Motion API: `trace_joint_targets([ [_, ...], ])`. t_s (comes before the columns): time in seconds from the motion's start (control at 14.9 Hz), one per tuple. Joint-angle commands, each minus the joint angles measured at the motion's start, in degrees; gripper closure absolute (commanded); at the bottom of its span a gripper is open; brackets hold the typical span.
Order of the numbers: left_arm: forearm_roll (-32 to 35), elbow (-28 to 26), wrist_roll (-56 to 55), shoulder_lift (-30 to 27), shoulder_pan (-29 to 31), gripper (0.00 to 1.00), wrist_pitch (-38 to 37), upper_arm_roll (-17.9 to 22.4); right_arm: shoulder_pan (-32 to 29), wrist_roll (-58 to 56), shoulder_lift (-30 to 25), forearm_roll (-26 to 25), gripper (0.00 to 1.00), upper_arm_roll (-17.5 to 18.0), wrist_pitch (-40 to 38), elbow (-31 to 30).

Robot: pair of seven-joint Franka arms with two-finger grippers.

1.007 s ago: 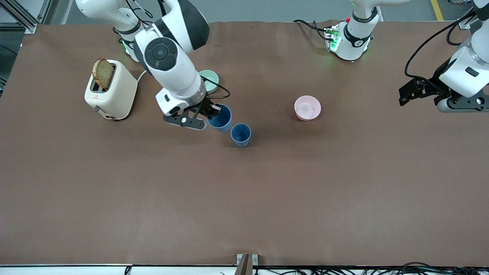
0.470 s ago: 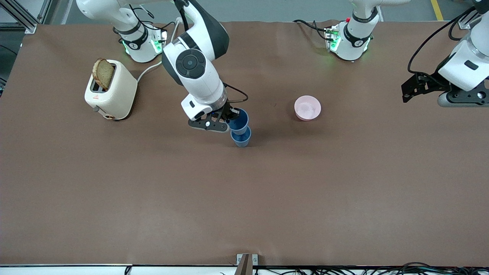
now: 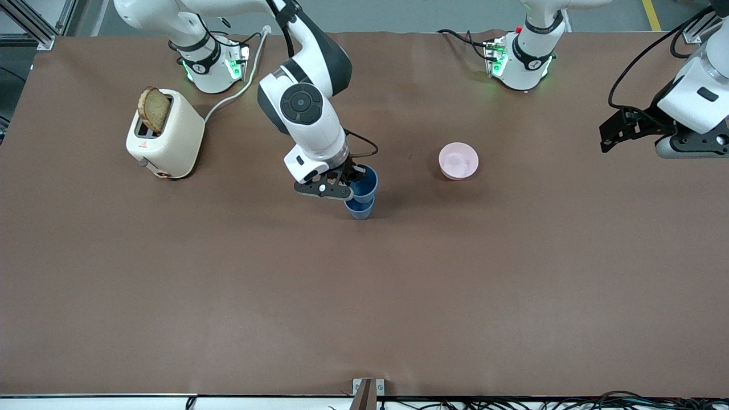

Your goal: Stack blue cups with both arms

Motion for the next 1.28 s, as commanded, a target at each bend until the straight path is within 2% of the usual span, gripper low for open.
trace_joint_targets([
  [0.0, -1.35, 0.57, -0.66, -0.09, 0.28, 0.00, -0.65, -0.10, 0.66, -0.01, 0.58, 0.59, 0.93, -0.69, 2.03, -0.88],
  [0.27, -1.26, 0.39, -0.49, 0.00, 0.28, 0.00, -0.74, -0.10, 0.48, -1.23, 0.49, 0.33, 0.89, -0.78, 1.77, -2.37],
  [0.34, -1.26, 0.30, -0.49, -0.09, 0.19, 0.00, -0.82, -0.19, 0.39, -1.50, 0.49, 0.33, 0.78, -0.78, 1.77, -2.47],
  [0.4, -1.26, 0.30, -0.31, -0.09, 0.28, 0.00, -0.82, -0.10, 0.22, -1.59, 0.49, 0.33, 0.61, -0.78, 1.59, -2.47],
  [0.47, -1.26, 0.30, 0.04, -0.09, 0.28, 0.00, -0.91, -0.10, 0.13, -1.59, 0.40, 0.33, 0.36, -0.78, 1.33, -2.38],
  [0.54, -1.26, 0.30, 0.30, -0.09, 0.36, 0.00, -0.91, -0.10, 0.04, -1.51, 0.05, 0.33, 0.18, -0.95, 1.07, -2.38],
  [0.6, -1.26, 0.22, 0.56, -0.09, 0.36, 0.00, -0.91, -0.10, -0.22, -1.50, -0.82, 0.33, 0.11, -1.22, -0.15, -2.29],
  [0.81, -1.35, 0.22, 0.74, -0.09, 0.36, 0.00, -0.91, -0.01, -3.99, -1.50, -8.27, -0.55, 0.10, -3.41, -5.60, -2.20],
  [0.87, -1.35, 0.22, 0.74, -0.09, 0.36, 0.00, -0.91, -0.01, -5.22, -1.50, -10.56, -3.08, 0.10, -3.94, -7.79, -2.29],
  [1.07, -1.26, 0.22, 0.74, -0.09, 0.54, 0.00, -1.53, -0.01, -9.53, -1.59, -16.37, -15.72, 0.10, -4.12, -14.21, -2.29],
  [1.21, -1.35, 0.22, 0.74, 0.00, 0.54, 0.00, -1.53, -0.01, -12.86, -2.03, -19.18, -18.22, 0.10, -4.12, -17.38, -2.29],
])
